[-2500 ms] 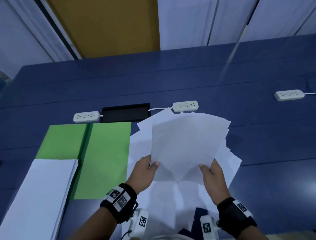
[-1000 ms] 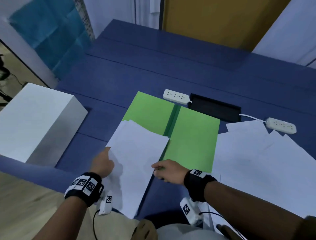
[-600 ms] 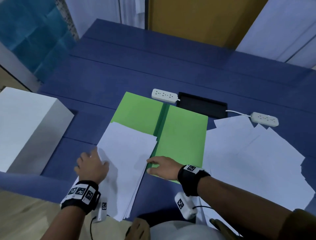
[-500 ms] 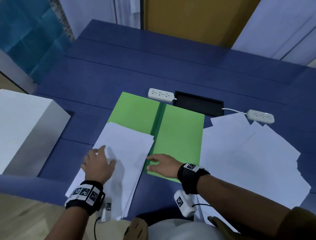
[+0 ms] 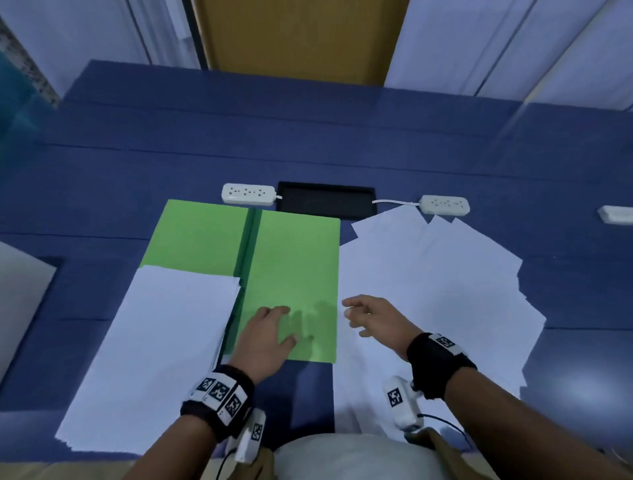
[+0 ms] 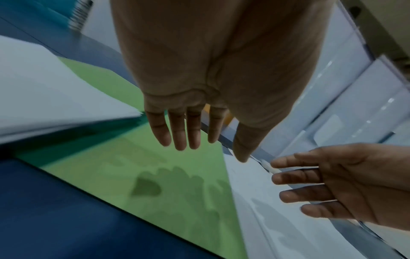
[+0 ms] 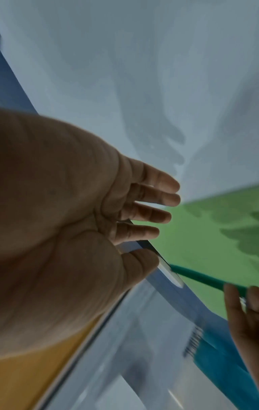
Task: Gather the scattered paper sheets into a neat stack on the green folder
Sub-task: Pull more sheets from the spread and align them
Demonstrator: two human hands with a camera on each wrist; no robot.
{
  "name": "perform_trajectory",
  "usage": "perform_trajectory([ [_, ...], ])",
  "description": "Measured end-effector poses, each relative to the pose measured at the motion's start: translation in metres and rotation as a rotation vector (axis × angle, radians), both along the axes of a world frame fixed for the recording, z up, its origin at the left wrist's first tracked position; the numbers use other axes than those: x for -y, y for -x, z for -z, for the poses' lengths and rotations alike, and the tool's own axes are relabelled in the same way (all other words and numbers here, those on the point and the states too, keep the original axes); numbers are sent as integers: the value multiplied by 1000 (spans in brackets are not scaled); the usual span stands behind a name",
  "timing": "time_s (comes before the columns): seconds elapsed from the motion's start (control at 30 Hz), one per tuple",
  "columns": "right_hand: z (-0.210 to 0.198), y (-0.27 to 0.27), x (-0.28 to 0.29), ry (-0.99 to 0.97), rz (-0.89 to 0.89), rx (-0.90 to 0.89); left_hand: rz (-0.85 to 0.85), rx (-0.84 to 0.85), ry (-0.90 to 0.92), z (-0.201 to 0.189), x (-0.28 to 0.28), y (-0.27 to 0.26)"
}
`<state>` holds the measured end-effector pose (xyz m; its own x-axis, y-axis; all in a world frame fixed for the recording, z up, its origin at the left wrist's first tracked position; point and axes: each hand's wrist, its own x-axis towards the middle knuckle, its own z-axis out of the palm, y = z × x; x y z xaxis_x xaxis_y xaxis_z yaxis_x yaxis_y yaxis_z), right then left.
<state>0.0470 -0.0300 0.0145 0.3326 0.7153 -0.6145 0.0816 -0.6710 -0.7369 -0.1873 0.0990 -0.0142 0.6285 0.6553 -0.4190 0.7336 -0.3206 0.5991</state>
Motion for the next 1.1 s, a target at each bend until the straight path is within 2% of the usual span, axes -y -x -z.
perform_trajectory([
  [0.17,14,-77,102,9,262,-33,258,-12,56,-3,48,-67],
  [0.3,25,-130,177,15,421,-38,314,-69,81,-4,73,-128],
  [0.4,38,-154,211,24,518,-81,332,-160,20,8,80,-180],
  [0.6,67,-162,227,0,562,-168,332,-421,-232,26,70,-264],
  [0.87,72,-173,234,-27,655,-332,361,-628,-298,38,62,-298],
  [0.97,72,-176,233,-18,661,-331,371,-626,-257,35,66,-303],
  [1.1,74,-176,234,-11,653,-323,464,-479,-311,23,89,-301],
])
